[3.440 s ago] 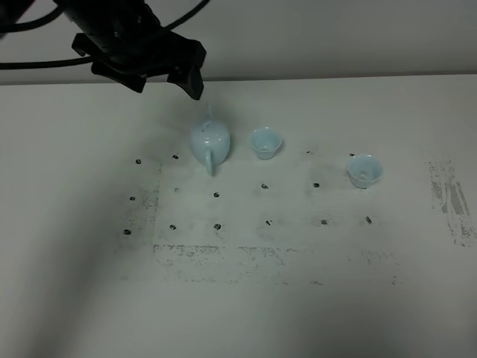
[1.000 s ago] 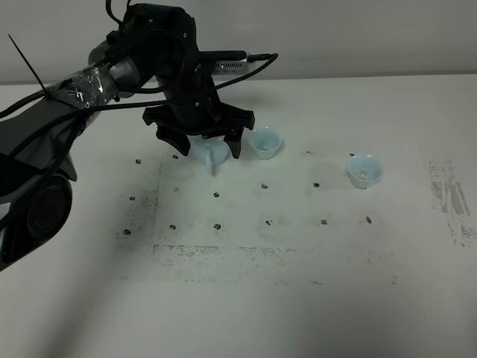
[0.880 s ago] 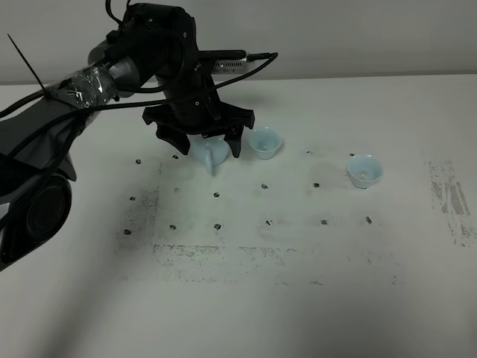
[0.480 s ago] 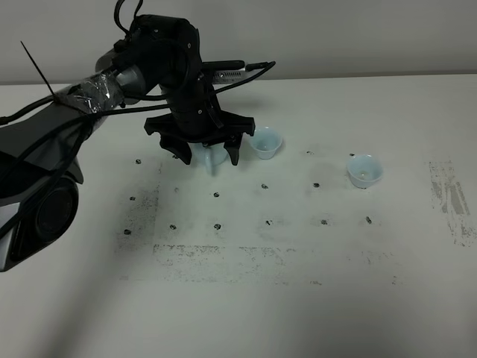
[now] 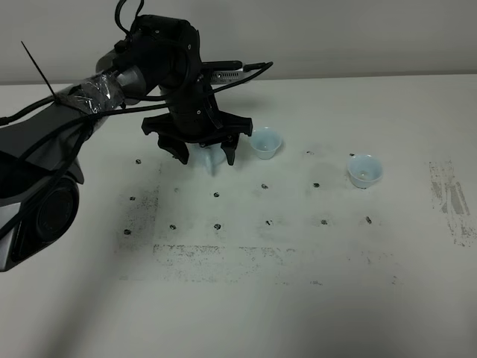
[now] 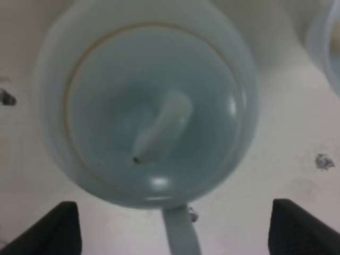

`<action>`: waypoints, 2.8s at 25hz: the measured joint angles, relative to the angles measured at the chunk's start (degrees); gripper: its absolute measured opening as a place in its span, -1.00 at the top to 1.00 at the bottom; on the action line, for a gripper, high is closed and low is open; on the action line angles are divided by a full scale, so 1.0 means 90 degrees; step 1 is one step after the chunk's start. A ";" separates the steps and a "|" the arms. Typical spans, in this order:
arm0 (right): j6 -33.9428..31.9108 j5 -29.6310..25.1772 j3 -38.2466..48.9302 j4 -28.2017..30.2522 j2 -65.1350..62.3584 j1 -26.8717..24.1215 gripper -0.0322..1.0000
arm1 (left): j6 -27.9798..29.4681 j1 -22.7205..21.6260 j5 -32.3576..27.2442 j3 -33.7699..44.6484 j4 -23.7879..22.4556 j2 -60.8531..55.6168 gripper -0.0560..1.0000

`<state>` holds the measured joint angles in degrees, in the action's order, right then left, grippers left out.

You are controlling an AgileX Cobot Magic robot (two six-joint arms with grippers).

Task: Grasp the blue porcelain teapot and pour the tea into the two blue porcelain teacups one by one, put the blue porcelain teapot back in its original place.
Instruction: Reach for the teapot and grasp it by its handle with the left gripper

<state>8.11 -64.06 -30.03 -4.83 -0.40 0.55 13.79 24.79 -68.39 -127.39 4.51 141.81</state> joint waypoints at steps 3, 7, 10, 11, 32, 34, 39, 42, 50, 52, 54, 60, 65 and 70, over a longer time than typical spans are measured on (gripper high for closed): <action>0.0000 0.0000 0.0000 0.0000 0.0000 0.0000 -0.07 | 0.0061 0.0000 0.0000 0.0000 -0.0057 0.0000 0.76; 0.0000 0.0000 0.0000 0.0000 0.0000 0.0000 -0.07 | 0.0104 0.0000 0.0000 0.0000 0.0002 0.0032 0.77; 0.0000 0.0000 0.0000 0.0000 0.0000 0.0000 -0.07 | 0.0113 0.0000 0.0000 0.0000 0.0149 0.0136 0.77; 0.0000 0.0000 0.0000 0.0000 0.0000 0.0000 -0.07 | 0.0118 0.0000 0.0000 0.0000 0.0178 0.0157 0.77; 0.0000 0.0000 0.0000 0.0000 0.0000 0.0000 -0.07 | 0.0133 0.0000 0.0000 0.0000 0.0135 0.0152 0.77; 0.0000 0.0000 0.0000 0.0000 0.0000 0.0000 -0.07 | 0.0133 0.0000 0.0000 0.0000 0.0135 0.0152 0.77; 0.0000 0.0000 0.0000 0.0000 0.0000 0.0000 -0.07 | 0.0133 0.0000 0.0000 0.0000 0.0135 0.0152 0.77; 0.0000 0.0000 0.0000 0.0000 0.0000 0.0000 -0.07 | 0.0133 0.0000 0.0004 0.0000 0.0135 0.0152 0.77; 0.0000 0.0000 0.0000 0.0000 0.0000 0.0000 -0.07 | 0.0135 0.0000 0.0004 0.0000 0.0124 0.0152 0.78; 0.0000 0.0000 0.0000 0.0000 0.0000 0.0000 -0.07 | 0.0141 0.0000 0.0004 0.0000 0.0121 0.0144 0.79; 0.0000 0.0000 0.0000 0.0000 0.0000 0.0000 -0.07 | 0.0141 0.0000 0.0004 0.0000 0.0116 0.0137 0.80; 0.0000 0.0000 0.0000 0.0000 0.0000 0.0000 -0.07 | 0.0141 0.0000 0.0004 -0.0005 -0.0049 0.0012 0.83; 0.0000 0.0000 0.0000 0.0000 0.0000 0.0000 -0.07 | 0.0141 0.0000 0.0007 -0.0005 -0.0049 0.0013 0.84; 0.0000 0.0000 0.0000 0.0000 0.0000 0.0000 -0.07 | 0.0147 0.0000 0.0007 -0.0005 -0.0049 0.0013 0.84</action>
<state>8.11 -64.06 -30.03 -4.83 -0.40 0.55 15.12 24.79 -68.33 -127.43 4.07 141.93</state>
